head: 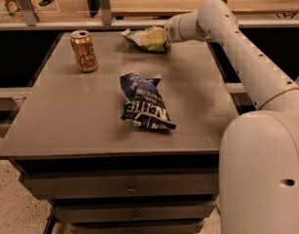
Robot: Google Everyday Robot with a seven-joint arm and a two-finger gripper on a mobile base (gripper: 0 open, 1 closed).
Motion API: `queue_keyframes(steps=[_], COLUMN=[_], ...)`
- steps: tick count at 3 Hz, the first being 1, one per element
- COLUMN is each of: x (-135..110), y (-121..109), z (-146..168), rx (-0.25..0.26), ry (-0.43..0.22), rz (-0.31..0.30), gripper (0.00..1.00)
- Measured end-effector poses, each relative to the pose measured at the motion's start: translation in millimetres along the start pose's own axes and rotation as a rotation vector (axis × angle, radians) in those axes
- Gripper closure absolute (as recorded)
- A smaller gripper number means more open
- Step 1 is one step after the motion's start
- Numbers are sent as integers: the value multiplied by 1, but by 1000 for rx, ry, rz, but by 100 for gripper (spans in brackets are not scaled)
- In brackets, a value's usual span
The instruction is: Pick green jalapeno chip bag
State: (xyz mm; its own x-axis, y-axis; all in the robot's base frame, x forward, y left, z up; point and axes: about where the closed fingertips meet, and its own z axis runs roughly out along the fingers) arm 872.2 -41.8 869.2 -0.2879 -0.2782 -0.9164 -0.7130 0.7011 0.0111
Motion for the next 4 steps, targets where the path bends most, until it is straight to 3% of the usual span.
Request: queue_keyframes(steps=[1,2,3,4], x=[-2,7,15,6], y=[4,14,25,23], z=[16,23,20,18], rx=[-43,-100,-147,-147], ry=[13,60,92,62], rz=[-21,-34,-30,-31], gripper=[0,16,41,64])
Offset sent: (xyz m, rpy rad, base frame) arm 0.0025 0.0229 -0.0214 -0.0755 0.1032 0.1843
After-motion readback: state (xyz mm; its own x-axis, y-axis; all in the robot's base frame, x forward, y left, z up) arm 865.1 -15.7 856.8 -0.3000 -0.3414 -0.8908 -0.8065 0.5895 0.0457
